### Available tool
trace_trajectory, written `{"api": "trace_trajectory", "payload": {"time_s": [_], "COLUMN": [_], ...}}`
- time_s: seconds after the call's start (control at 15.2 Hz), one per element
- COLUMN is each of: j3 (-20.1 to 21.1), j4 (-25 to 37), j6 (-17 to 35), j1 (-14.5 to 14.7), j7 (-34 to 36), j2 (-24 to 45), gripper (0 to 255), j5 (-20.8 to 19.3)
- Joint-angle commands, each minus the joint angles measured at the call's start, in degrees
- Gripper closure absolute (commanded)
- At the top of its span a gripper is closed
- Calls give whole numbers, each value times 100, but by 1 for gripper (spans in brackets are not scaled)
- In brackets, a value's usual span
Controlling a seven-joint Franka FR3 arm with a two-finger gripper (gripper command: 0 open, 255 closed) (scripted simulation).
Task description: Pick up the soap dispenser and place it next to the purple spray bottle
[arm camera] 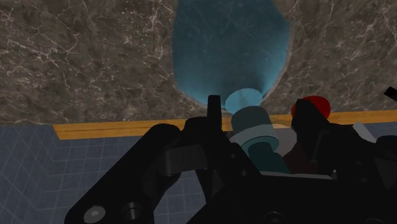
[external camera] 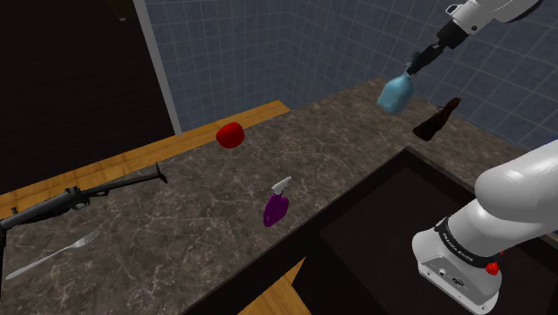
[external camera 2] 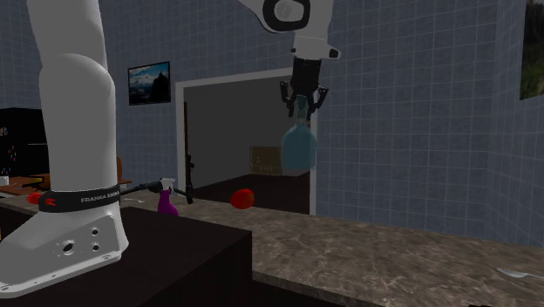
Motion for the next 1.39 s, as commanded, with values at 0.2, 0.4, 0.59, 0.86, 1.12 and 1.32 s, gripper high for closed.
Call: {"api": "trace_trajectory", "payload": {"time_s": [0.2,0.4,0.59,0.86,1.12,1.32], "j3": [427,712,1016,1447,1903,2257], "j4": [-787,-1174,-1502,-1846,-2081,-2183], "j6": [413,619,809,1045,1272,1440], "j1": [259,406,560,781,1020,1204], "j7": [641,1031,1428,1968,2523,2950], "j2": [-671,-1012,-1307,-1621,-1837,-1928], "gripper": [255,255,255,255,255,255], "j5": [-76,-72,-33,63,189,290]}}
